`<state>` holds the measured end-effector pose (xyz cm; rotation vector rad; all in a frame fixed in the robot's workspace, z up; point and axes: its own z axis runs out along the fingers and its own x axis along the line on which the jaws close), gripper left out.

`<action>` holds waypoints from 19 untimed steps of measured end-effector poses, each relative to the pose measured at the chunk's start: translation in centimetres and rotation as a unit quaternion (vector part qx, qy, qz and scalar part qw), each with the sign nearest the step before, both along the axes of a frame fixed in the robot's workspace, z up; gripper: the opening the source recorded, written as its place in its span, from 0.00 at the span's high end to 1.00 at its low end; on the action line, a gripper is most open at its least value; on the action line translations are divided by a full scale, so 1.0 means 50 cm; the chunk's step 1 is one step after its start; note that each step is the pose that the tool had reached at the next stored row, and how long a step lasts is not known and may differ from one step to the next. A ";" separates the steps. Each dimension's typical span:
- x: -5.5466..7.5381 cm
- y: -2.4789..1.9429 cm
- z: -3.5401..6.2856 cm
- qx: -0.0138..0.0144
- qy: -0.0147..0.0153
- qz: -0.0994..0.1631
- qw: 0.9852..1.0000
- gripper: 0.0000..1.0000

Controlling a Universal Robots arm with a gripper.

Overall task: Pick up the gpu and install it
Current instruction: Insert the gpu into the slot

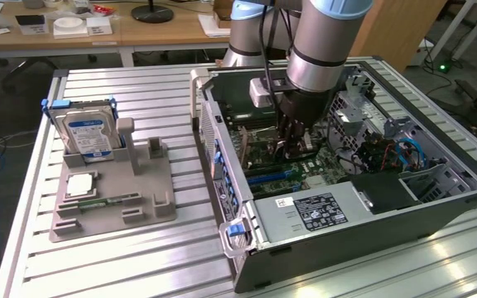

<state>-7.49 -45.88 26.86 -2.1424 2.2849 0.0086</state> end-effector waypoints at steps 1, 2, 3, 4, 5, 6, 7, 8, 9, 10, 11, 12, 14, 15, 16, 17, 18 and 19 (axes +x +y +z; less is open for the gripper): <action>0.000 0.0000 -0.001 0.000 0.000 0.000 1.000 0.72; 0.000 0.0002 -0.002 0.001 0.000 0.000 1.000 0.72; 0.000 0.0002 -0.005 0.001 0.000 0.000 1.000 0.72; 0.000 0.0001 -0.008 0.001 0.000 0.001 1.000 0.72; 0.000 0.0001 -0.011 0.001 0.000 0.001 1.000 0.72; 0.000 0.0002 -0.015 0.001 0.000 0.001 1.000 0.72; 0.000 0.0001 -0.018 0.003 0.000 0.002 1.000 0.72; 0.000 0.0000 -0.019 0.007 0.000 0.002 1.000 0.72; 0.000 0.0000 -0.021 0.013 0.000 0.003 1.000 0.72; 0.000 0.0001 -0.022 0.018 0.000 0.003 1.000 0.72; 0.000 0.0001 -0.022 0.019 0.000 0.003 1.000 0.72; 0.000 -0.0001 -0.023 0.019 0.000 0.003 1.000 0.72; -0.002 -0.0019 -0.025 0.019 0.000 0.003 1.000 0.72; -0.004 -0.0028 -0.026 0.019 0.000 0.003 1.000 0.72; -0.005 -0.0042 -0.028 0.019 0.000 0.003 1.000 0.72; -0.005 -0.0058 -0.030 0.019 0.000 0.003 1.000 0.72; -0.005 -0.0075 -0.032 0.019 0.000 0.003 1.000 0.72; -0.005 -0.0090 -0.035 0.019 0.000 0.003 1.000 0.72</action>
